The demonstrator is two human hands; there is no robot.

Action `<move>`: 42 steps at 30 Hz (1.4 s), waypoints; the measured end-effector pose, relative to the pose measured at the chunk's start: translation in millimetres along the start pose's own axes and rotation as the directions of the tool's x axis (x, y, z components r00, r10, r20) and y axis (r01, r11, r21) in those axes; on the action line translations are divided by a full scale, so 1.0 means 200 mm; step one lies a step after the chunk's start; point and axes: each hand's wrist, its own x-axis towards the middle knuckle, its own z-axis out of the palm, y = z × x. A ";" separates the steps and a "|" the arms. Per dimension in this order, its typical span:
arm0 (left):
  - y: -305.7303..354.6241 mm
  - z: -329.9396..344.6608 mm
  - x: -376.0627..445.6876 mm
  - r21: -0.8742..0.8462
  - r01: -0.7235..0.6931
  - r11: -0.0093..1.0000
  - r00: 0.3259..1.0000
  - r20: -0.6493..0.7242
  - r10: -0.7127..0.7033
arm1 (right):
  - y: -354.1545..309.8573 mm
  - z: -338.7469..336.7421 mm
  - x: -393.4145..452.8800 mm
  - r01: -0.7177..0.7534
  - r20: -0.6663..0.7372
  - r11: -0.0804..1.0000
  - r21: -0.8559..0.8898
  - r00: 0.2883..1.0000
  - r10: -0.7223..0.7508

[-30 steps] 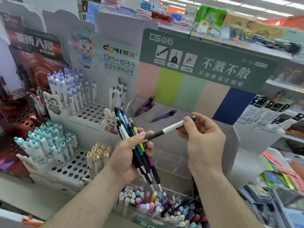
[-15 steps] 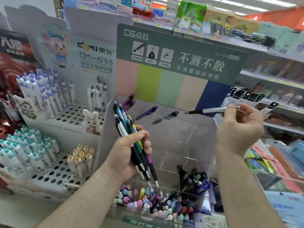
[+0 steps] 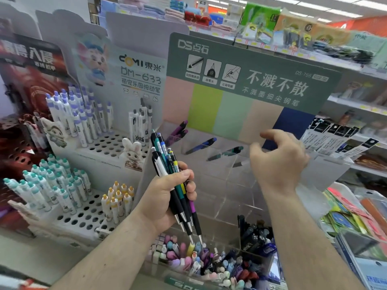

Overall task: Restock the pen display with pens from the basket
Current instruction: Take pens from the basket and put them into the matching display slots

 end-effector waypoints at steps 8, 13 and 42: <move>0.08 -0.07 -0.05 0.007 -0.042 0.999 0.998 -0.056 0.042 | -0.47 0.26 0.09 0.107 0.512 0.992 0.073 0.849 -0.130; 0.13 -0.11 -0.08 0.007 -0.047 0.999 0.997 -0.060 0.047 | -0.55 0.37 0.10 0.192 0.612 0.979 -0.066 0.783 -0.112; 0.02 -0.15 -0.09 0.156 0.124 0.980 0.977 0.153 -0.148 | -0.36 0.09 -0.23 -0.209 0.877 0.955 0.210 0.471 -0.090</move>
